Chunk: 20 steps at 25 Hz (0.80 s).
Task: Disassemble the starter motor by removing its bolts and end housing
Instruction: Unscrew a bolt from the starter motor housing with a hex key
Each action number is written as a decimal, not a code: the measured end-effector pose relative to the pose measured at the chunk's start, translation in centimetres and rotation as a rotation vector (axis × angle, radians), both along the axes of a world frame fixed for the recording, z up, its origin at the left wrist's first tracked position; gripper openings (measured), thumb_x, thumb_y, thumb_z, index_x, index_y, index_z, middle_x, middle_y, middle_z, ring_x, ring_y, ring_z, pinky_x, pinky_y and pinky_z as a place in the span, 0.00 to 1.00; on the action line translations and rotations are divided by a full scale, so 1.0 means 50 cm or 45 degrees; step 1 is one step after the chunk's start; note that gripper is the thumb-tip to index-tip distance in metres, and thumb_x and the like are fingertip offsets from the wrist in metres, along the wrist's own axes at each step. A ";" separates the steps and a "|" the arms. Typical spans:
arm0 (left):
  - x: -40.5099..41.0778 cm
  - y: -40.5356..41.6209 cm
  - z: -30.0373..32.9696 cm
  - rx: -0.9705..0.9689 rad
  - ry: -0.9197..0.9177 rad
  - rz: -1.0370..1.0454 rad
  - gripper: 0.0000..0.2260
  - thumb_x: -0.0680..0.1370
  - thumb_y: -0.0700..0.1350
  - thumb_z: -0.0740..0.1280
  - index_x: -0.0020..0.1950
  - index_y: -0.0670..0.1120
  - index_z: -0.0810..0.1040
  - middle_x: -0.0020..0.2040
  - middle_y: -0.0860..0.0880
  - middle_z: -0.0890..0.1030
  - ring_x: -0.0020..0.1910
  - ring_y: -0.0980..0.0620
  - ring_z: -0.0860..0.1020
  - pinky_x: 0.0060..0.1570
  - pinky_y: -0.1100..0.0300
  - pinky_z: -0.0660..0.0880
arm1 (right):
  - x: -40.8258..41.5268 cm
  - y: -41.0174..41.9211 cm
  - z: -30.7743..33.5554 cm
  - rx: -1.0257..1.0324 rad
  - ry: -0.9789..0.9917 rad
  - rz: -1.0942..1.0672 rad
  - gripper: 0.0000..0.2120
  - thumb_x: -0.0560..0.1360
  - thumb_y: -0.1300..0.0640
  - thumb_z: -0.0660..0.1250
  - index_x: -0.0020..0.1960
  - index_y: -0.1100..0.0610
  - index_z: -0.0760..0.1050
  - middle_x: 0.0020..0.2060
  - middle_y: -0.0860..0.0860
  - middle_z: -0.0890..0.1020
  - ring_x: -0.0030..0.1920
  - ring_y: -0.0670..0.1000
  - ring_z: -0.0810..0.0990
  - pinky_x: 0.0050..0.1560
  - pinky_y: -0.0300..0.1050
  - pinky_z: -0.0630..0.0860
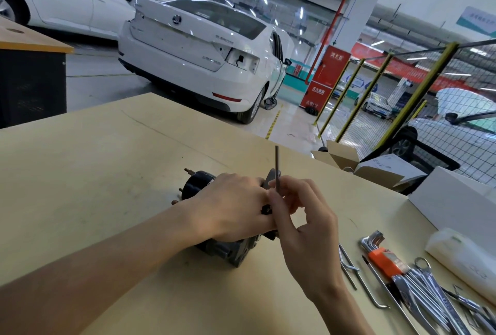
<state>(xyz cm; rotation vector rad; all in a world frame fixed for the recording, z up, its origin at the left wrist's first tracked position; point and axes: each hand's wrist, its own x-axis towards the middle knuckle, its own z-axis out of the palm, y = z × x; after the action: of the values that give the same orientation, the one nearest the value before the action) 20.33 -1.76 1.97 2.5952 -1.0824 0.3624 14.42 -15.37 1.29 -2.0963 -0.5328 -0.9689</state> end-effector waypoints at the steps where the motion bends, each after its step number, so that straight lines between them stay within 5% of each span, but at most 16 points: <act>1: 0.001 0.000 -0.001 0.002 0.010 0.003 0.26 0.77 0.64 0.47 0.63 0.55 0.76 0.54 0.51 0.78 0.50 0.48 0.77 0.47 0.55 0.71 | 0.001 -0.002 -0.001 0.030 0.032 -0.002 0.06 0.76 0.63 0.69 0.49 0.53 0.78 0.41 0.43 0.78 0.41 0.47 0.77 0.43 0.31 0.70; 7: 0.001 0.006 0.001 -0.029 0.113 -0.001 0.26 0.78 0.67 0.46 0.59 0.58 0.78 0.53 0.54 0.78 0.49 0.51 0.76 0.45 0.54 0.68 | 0.032 -0.010 0.032 0.219 0.305 0.096 0.04 0.69 0.60 0.68 0.41 0.52 0.78 0.32 0.47 0.80 0.33 0.45 0.78 0.36 0.37 0.73; 12: 0.002 0.018 -0.002 -0.071 0.174 -0.055 0.22 0.81 0.66 0.50 0.54 0.58 0.81 0.56 0.53 0.76 0.46 0.55 0.70 0.42 0.56 0.63 | 0.069 -0.009 0.063 0.282 0.526 0.326 0.04 0.64 0.64 0.65 0.36 0.58 0.76 0.29 0.60 0.76 0.29 0.48 0.72 0.29 0.38 0.69; 17: -0.002 0.021 0.001 -0.052 0.252 -0.071 0.23 0.79 0.67 0.49 0.54 0.60 0.81 0.59 0.53 0.75 0.51 0.52 0.74 0.48 0.53 0.70 | 0.051 -0.013 0.050 0.293 0.481 0.391 0.10 0.66 0.68 0.64 0.36 0.53 0.75 0.28 0.47 0.73 0.31 0.46 0.71 0.32 0.39 0.70; 20: -0.007 0.020 0.003 -0.007 0.240 -0.059 0.20 0.82 0.65 0.51 0.57 0.61 0.80 0.62 0.52 0.74 0.54 0.50 0.75 0.52 0.51 0.73 | 0.040 -0.013 0.050 0.325 0.472 0.417 0.09 0.67 0.68 0.65 0.40 0.55 0.76 0.32 0.51 0.76 0.33 0.48 0.73 0.35 0.39 0.71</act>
<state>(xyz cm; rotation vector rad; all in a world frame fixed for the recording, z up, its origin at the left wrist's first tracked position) 20.00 -0.78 2.11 2.5344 -1.0708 0.1070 16.43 -16.04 3.81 -1.8258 -0.5087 -0.4225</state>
